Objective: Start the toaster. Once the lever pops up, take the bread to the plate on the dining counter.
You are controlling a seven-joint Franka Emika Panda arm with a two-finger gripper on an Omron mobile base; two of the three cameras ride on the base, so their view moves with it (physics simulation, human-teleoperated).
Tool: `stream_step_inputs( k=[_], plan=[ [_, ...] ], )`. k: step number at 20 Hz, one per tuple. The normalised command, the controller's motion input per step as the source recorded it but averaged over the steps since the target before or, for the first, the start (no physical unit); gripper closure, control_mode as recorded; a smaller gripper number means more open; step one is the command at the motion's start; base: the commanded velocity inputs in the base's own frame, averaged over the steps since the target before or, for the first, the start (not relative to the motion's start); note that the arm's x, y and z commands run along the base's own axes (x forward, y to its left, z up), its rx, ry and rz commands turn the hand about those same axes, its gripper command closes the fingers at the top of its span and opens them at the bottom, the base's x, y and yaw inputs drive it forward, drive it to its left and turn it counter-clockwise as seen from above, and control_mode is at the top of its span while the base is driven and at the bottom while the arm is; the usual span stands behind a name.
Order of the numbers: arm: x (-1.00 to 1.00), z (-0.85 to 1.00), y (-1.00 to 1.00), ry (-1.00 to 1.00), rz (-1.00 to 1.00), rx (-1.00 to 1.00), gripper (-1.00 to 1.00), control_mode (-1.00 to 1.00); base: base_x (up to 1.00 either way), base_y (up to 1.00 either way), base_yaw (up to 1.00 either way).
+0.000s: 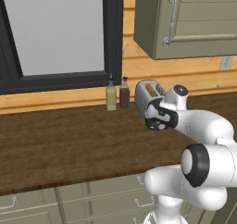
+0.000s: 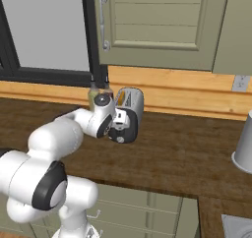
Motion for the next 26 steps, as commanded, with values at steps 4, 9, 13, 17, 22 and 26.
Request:
stream_step_inputs(
  k=[4, 9, 13, 17, 22, 26],
  plan=[
    [0.00, -0.34, 0.00, 0.00, 0.00, 0.00, -1.00, -1.00, 0.00, 0.00, 0.00],
    [0.00, -0.33, 0.00, 0.00, 0.00, 0.00, -1.00, -1.00, 0.00, 0.00, 0.00],
    [0.00, -0.25, 0.00, 0.00, 0.00, 0.00, -1.00, -1.00, 0.00, 0.00, 0.00],
    [0.00, -0.21, 0.01, 0.00, 0.00, 0.00, -1.00, -1.00, 0.00, 0.00, 0.00],
    [0.00, -0.17, 0.02, 0.00, 0.00, 0.00, -1.00, -1.00, 0.00, 0.00, 0.00],
    [0.00, 0.00, 0.00, 0.00, 0.00, 0.00, -1.00, -1.00, 0.00, 0.00, 0.00]
  ],
)
